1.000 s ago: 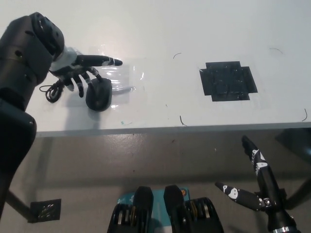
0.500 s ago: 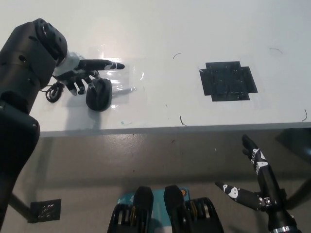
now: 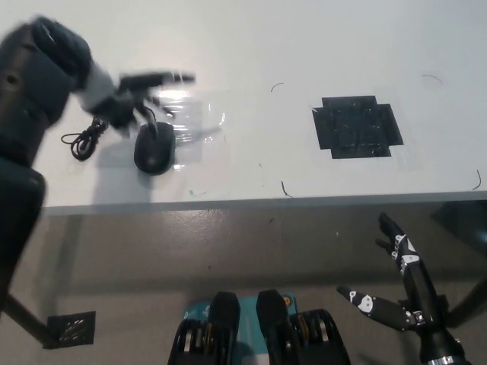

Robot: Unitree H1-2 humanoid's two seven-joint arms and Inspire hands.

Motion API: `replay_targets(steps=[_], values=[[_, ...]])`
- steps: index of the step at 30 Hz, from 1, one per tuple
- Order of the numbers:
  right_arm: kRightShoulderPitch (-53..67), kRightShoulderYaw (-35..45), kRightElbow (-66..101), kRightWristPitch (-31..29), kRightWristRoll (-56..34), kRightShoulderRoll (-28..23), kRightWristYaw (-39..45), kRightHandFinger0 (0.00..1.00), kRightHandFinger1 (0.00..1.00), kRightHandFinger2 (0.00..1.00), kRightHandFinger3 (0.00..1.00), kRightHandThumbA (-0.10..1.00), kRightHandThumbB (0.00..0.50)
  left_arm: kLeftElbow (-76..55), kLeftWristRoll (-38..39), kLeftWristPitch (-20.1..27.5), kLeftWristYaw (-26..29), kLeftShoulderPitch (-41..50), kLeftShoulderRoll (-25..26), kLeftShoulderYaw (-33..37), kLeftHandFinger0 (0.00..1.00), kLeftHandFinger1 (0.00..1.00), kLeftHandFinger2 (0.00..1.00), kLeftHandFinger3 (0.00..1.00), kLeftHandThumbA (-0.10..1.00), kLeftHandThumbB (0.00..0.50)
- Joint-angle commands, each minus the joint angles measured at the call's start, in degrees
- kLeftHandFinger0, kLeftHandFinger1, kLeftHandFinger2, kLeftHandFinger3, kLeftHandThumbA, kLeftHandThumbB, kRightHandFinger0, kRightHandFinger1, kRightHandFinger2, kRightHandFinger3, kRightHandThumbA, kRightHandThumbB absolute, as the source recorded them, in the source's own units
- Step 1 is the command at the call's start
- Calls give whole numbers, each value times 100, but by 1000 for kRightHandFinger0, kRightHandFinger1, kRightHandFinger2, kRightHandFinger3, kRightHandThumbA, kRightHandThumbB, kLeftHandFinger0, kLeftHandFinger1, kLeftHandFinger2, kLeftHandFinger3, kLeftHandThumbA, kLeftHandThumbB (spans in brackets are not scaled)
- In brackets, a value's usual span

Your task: The robot uses left hand to click on the left button of the black mouse, which is placed on the left area of the table

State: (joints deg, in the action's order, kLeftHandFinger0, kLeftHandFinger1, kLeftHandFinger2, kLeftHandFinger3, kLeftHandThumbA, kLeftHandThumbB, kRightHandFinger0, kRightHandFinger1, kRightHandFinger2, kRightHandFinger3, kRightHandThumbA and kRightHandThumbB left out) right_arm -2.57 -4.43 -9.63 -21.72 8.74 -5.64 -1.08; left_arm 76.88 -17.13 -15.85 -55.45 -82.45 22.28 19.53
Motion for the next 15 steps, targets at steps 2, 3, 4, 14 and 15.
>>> replay_targets(steps=[2,3,4,14,15], values=[[49,86,89,-140,-60,-105,23,891,1000,1000,1000,972,123,-1798,1317,-1051,-860,-666,855,-1249,0,0,34,1000,1000,433],[52,86,41,-175,-49,-101,7,886,1000,1000,1000,973,119,-2273,1488,-1102,-863,-541,913,-1482,0,0,16,1000,1000,442],[71,85,1,-208,-37,-92,-11,879,1000,1000,1000,977,123,-3070,1703,-1108,-769,-291,989,-1704,0,0,17,1000,1000,452],[299,67,-67,-281,-119,-48,4,867,1000,1000,1000,964,109,-9555,5732,-1108,1548,3028,2069,-2716,31,0,17,1000,1000,365],[342,69,-37,-262,-111,-58,6,866,1000,1000,1000,965,117,-10294,5615,-1108,1618,3659,1768,-3117,46,0,39,1000,1000,373]])
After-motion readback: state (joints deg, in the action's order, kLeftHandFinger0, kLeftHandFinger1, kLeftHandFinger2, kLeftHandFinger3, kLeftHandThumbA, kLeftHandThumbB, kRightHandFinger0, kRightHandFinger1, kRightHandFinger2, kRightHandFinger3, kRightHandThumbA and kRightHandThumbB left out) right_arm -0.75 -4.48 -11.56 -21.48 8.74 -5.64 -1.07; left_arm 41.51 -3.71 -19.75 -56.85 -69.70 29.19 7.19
